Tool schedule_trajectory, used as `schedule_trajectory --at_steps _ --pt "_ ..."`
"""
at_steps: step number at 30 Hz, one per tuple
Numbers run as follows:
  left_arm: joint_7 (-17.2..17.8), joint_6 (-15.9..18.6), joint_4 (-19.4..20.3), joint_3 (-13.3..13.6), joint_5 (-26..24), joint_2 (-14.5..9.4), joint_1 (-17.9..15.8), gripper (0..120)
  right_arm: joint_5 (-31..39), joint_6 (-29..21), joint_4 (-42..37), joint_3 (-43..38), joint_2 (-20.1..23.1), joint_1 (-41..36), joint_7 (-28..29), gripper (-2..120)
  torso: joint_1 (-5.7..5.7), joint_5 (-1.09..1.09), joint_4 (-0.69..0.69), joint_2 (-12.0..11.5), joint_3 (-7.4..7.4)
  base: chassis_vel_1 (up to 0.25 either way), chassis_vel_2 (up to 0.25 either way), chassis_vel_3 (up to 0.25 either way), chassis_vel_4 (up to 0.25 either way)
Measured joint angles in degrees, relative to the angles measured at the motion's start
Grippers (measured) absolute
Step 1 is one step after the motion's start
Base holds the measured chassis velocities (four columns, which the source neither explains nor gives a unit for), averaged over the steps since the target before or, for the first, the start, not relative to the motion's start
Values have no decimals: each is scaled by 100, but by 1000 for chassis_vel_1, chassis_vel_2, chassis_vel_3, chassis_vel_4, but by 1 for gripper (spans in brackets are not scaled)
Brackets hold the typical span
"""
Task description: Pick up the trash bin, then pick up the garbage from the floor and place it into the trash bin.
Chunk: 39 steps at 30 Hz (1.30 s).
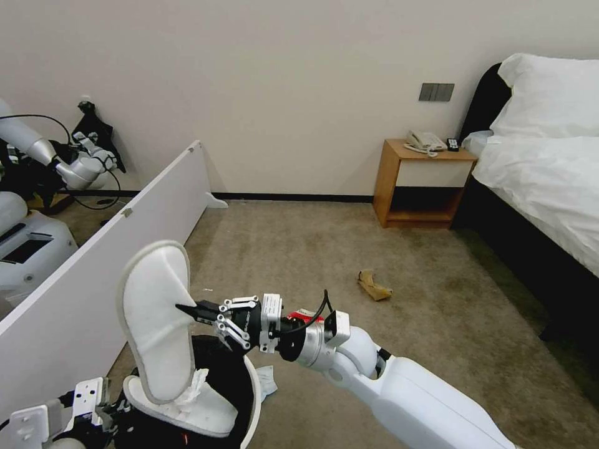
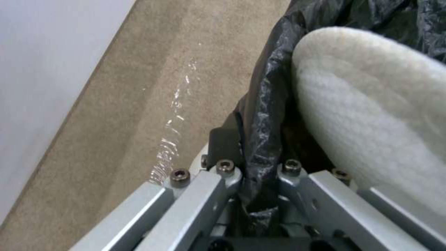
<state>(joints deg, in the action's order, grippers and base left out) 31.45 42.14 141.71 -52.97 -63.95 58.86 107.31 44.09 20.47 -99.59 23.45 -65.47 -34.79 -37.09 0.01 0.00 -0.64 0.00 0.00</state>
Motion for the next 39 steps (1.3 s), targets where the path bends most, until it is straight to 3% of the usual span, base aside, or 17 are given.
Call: schedule_trajectory --at_steps 10,39 --pt "14 0 30 -37 -67 -39 -5 2 -262 112 325 7 31 -211 -238 0 0 0 0 0 0 0 0 0 0" --pt "148 0 156 -151 -551 -209 76 2 -699 356 1820 180 -799 -384 -795 0 0 -1 0 0 0 0 0 0 0"
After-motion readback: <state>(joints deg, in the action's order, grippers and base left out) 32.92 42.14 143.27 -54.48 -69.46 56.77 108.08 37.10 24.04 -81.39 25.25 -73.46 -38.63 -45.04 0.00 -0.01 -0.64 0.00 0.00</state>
